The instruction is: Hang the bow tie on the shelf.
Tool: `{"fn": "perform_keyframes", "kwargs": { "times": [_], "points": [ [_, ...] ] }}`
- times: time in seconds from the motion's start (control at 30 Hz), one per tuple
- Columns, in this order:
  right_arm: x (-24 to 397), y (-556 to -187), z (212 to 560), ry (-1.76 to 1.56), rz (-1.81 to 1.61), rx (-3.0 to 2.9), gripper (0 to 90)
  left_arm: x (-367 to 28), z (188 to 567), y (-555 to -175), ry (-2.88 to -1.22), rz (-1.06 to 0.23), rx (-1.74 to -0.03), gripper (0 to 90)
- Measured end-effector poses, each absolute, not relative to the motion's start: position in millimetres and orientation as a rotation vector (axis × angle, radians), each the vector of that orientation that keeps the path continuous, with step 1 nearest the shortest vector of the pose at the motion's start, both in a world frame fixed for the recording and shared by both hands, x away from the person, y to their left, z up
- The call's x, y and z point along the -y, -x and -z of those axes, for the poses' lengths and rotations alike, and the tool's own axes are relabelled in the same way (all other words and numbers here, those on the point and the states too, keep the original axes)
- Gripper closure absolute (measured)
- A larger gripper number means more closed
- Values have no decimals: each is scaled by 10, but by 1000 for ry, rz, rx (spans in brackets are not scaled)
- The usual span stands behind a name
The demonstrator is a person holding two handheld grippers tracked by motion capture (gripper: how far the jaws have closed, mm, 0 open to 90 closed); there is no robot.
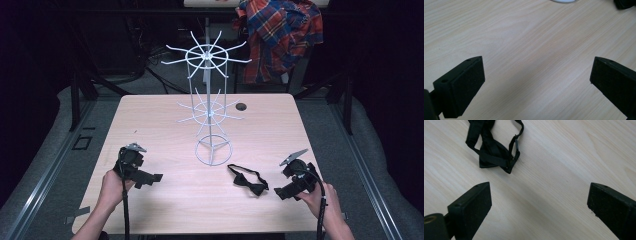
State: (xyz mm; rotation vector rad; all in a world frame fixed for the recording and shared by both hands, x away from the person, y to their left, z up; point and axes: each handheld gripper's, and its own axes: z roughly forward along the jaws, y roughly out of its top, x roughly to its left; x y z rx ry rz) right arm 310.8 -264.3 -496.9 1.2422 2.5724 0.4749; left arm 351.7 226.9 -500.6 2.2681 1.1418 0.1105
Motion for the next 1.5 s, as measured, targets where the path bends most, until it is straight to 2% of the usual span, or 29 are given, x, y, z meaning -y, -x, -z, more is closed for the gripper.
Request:
{"fn": "perform_keyframes", "kwargs": {
  "times": [0.93,1.5],
  "points": [
    [2133,-3257,4900,-1164,-624,-2639,63,-2252,5019,-3517,-2273,-93,-1136,0],
    [1852,-3381,5021,-1121,-587,-2671,261,-2244,5021,-3519,-2274,-86,-1131,0]
  ]
}}
